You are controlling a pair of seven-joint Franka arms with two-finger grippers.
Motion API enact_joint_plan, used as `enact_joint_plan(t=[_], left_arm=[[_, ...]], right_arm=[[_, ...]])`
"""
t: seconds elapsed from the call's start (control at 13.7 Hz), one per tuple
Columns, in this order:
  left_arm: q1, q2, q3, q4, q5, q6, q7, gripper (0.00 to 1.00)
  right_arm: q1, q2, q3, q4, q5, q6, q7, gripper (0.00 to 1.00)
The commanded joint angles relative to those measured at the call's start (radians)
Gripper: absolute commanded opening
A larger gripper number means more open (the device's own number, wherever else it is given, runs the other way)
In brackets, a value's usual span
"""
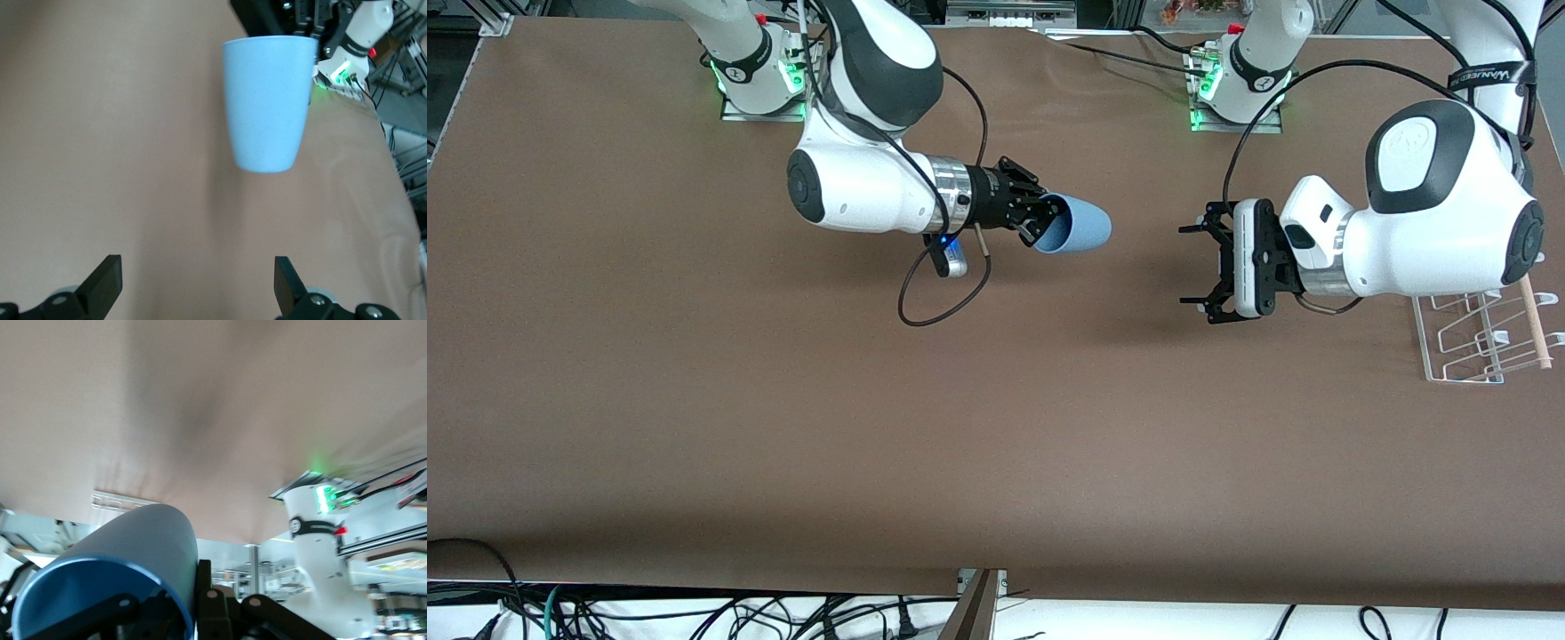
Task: Transfer cup to left arm and place on rack
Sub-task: 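Close the left gripper on the cup held by the right gripper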
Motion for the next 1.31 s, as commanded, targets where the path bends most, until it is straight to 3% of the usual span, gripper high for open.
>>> enact_joint_plan(t=[0.0,0.15,0.29,0.44,0.95,1.02,1.09,1.17,1.24], left_arm=[[0.002,-0.03,-0.033,-0.056,-0.032,0.048,0.132,1.0],[-0.005,-0.077,-0.059,-0.103,-0.031,0.097,0.132,1.0],[-0.027,-0.096,-0.077,-0.135,-0.031,0.168,0.132,1.0],[-0.04,-0.099,-0.099,-0.161,-0.032,0.222,0.129,1.0],[-0.048,-0.134,-0.127,-0.214,-0.019,0.266,0.005,0.99],[-0.049,-0.131,-0.133,-0.214,-0.019,0.28,-0.002,0.85],[-0.049,-0.124,-0.139,-0.214,-0.019,0.295,-0.015,0.63],[-0.049,-0.122,-0.14,-0.212,-0.019,0.297,-0.036,0.22],[-0.048,-0.122,-0.142,-0.209,-0.019,0.297,-0.059,0.07]], right_arm=[[0.029,0.065,-0.003,0.097,0.019,0.055,0.163,0.0],[0.027,0.12,0.0,0.177,0.033,0.08,0.274,0.0],[0.018,0.146,0.0,0.207,0.172,0.083,0.285,0.0],[-0.002,0.152,-0.002,0.211,0.246,0.083,0.287,0.0],[-0.005,0.157,-0.003,0.225,0.266,0.083,0.287,0.0],[-0.016,0.157,-0.003,0.225,0.267,0.08,0.284,0.0],[-0.017,0.157,-0.002,0.225,0.268,0.08,0.279,0.0],[-0.017,0.157,-0.003,0.225,0.266,0.079,0.271,0.0],[-0.017,0.157,-0.002,0.225,0.266,0.079,0.256,0.0]])
